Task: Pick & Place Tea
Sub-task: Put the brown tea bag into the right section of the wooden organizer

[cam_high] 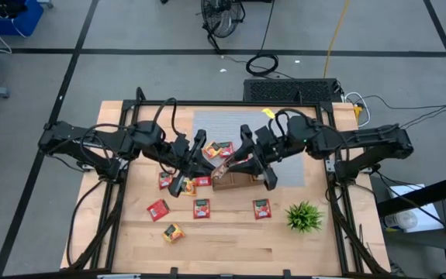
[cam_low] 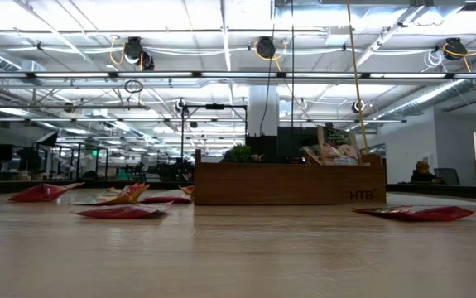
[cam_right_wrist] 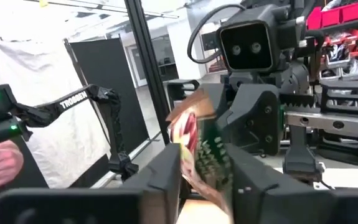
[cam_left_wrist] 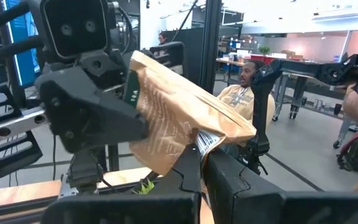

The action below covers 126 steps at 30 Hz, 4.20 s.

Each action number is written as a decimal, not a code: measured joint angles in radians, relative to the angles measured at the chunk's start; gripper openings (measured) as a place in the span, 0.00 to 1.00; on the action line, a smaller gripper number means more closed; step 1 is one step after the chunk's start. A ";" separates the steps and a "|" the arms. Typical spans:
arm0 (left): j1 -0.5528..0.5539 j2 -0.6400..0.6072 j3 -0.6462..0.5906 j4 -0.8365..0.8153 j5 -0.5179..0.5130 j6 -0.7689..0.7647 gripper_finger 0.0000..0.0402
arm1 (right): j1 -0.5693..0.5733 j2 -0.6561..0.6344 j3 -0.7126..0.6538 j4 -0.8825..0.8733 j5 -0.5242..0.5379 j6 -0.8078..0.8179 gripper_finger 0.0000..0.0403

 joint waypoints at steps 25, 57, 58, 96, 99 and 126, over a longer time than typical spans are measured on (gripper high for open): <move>0.059 0.000 0.001 0.000 -0.001 -0.235 0.42 | -0.036 -0.169 0.000 -0.476 0.016 -0.027 0.00; 0.059 0.000 0.000 0.003 -0.001 -0.323 0.42 | -0.043 -0.045 -0.320 -0.830 0.244 -0.148 0.00; 0.059 0.000 0.000 0.003 -0.001 -0.320 0.42 | -0.047 -0.044 -0.340 -0.821 0.244 -0.148 0.00; 0.062 0.000 0.000 0.016 -0.002 -0.333 0.42 | -0.132 -0.001 -0.461 -0.732 0.191 -0.263 0.07; 0.062 0.000 0.000 0.019 0.007 -0.335 0.42 | -0.144 -0.014 -0.458 -0.734 0.191 -0.257 0.10; 0.055 0.000 0.000 0.026 0.025 -0.336 0.42 | -0.173 -0.046 -0.456 -0.718 0.218 -0.235 0.20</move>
